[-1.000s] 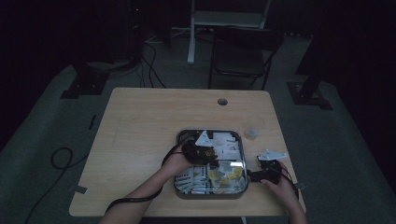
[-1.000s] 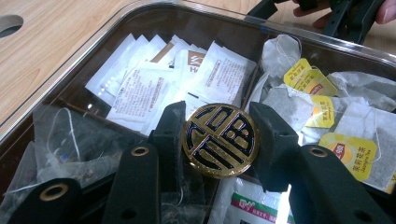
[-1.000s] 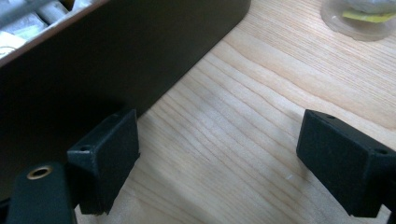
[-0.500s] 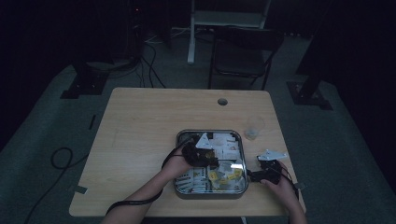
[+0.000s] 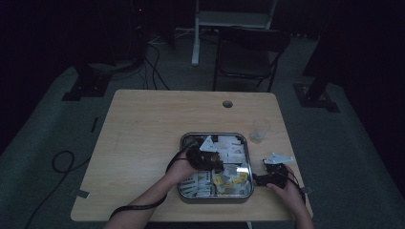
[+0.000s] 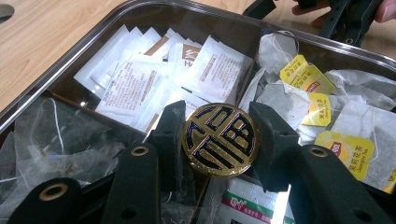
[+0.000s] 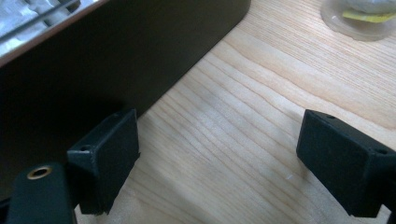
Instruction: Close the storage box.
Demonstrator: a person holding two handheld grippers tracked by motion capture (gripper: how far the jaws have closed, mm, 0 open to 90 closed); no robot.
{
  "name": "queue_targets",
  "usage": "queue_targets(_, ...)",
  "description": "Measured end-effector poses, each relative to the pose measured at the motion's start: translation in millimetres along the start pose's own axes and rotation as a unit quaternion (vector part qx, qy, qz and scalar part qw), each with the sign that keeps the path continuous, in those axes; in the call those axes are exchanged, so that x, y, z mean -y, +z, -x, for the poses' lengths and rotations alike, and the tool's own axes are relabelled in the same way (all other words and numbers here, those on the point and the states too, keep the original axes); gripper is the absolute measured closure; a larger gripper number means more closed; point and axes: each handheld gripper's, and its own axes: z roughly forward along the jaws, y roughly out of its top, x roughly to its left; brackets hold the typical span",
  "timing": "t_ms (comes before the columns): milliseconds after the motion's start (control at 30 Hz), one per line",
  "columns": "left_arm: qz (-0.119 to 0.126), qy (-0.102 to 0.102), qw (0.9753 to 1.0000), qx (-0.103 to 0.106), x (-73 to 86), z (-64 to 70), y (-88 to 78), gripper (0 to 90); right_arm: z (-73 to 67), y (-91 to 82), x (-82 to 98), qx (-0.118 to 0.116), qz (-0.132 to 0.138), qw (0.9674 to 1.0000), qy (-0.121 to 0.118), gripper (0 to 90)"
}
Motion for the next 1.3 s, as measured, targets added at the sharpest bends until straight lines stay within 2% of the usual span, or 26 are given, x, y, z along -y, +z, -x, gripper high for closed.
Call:
queue_targets(167, 0.002, -0.001, 1.0000, 0.004, 0.5, -1.0, -0.4, 59.2, 0.0, 0.0, 0.0, 0.000, 0.000, 1.0000, 0.000, 12.5)
queue_targets(233, 0.013, -0.014, 0.9998, 0.010, 1.3, -1.8, -2.5, 56.4, 0.0, 0.0, 0.0, 0.000, 0.000, 1.0000, 0.000, 12.5)
queue_targets(267, 0.021, -0.017, 0.9996, 0.005, 1.4, -2.4, -5.3, 49.1, 0.0, 0.0, 0.0, 0.000, 0.000, 1.0000, 0.000, 12.5)
queue_targets(333, 0.034, -0.024, 0.9991, -0.007, 1.5, -4.2, -11.5, 41.7, 0.1, 0.0, 0.0, 0.000, 0.000, 1.0000, 0.000, 12.5)
queue_targets(433, 0.044, -0.039, 0.9983, -0.004, 2.4, -8.5, -18.5, 30.6, 0.2, 0.1, 0.0, 0.000, 0.001, 1.0000, -0.001, 12.5)
queue_targets(500, 0.052, -0.040, 0.9978, -0.006, 3.8, -9.8, -23.2, 24.3, 0.1, 0.0, 0.0, 0.000, 0.000, 1.0000, -0.001, 12.4)
queue_targets(533, 0.054, -0.041, 0.9976, -0.011, 4.3, -10.1, -25.0, 18.3, 0.1, 0.0, 0.0, 0.000, 0.000, 1.0000, -0.001, 12.5)
queue_targets(633, 0.062, -0.047, 0.9968, -0.018, 5.0, -11.6, -30.1, 10.2, 0.1, 0.1, 0.0, 0.000, 0.000, 1.0000, -0.001, 12.4)
queue_targets(700, 0.062, -0.047, 0.9968, -0.018, 5.0, -11.6, -30.1, 9.5, 0.1, 0.0, 0.0, 0.000, 0.000, 1.0000, -0.001, 12.4)
queue_targets(767, 0.070, -0.053, 0.9956, -0.032, 8.4, -16.3, -40.1, 9.2, 0.1, 0.0, 0.0, 0.000, 0.000, 1.0000, -0.001, 12.5)
queue_targets(833, 0.067, -0.060, 0.9952, -0.037, 9.1, -17.8, -41.8, 0.3, 0.1, 0.0, 0.0, 0.000, 0.000, 1.0000, -0.001, 12.5)
queue_targets(900, 0.069, -0.070, 0.9938, -0.052, 13.2, -23.5, -49.4, 0.3, 0.1, 0.0, 0.0, 0.000, 0.000, 1.0000, -0.001, 12.5)
queue_targets(933, 0.069, -0.070, 0.9938, -0.052, 13.2, -23.5, -49.4, 0.3, 0.1, 0.0, 0.0, 0.000, 0.000, 1.0000, -0.001, 12.5)
queue_targets(967, 0.076, -0.077, 0.9921, -0.063, 15.9, -27.1, -54.5, 0.3, 0.1, 0.0, 0.0, 0.000, 0.000, 1.0000, -0.001, 12.4)
queue_targets(1100, 0.079, -0.076, 0.9901, -0.088, 21.5, -33.6, -62.6, 0.4, 0.1, 0.0, 0.0, 0.000, 0.000, 1.0000, -0.001, 12.5)
queue_targets(1133, 0.079, -0.076, 0.9901, -0.088, 21.5, -33.6, -62.6, 0.4, 0.2, 0.1, 0.0, 0.000, 0.001, 1.0000, -0.002, 12.5)
queue_targets(1167, 0.081, -0.076, 0.9888, -0.101, 25.4, -37.1, -65.7, 0.4, 0.0, 0.0, 0.0, 0.000, 0.000, 1.0000, 0.000, 12.4)
queue_targets(1200, 0.081, -0.076, 0.9888, -0.101, 25.4, -37.1, -65.7, 0.4, 0.0, 0.0, 0.0, 0.000, 0.000, 1.0000, 0.000, 12.4)
queue_targets(1267, 0.085, -0.084, 0.9867, -0.110, 30.0, -41.0, -69.3, 0.4, 0.0, 0.0, 0.0, 0.000, 0.000, 1.0000, 0.000, 12.5)
queue_targets(1300, 0.085, -0.084, 0.9867, -0.110, 30.0, -41.0, -69.3, 0.4, 0.0, 0.0, 0.0, 0.000, 0.000, 1.0000, 0.000, 12.5)
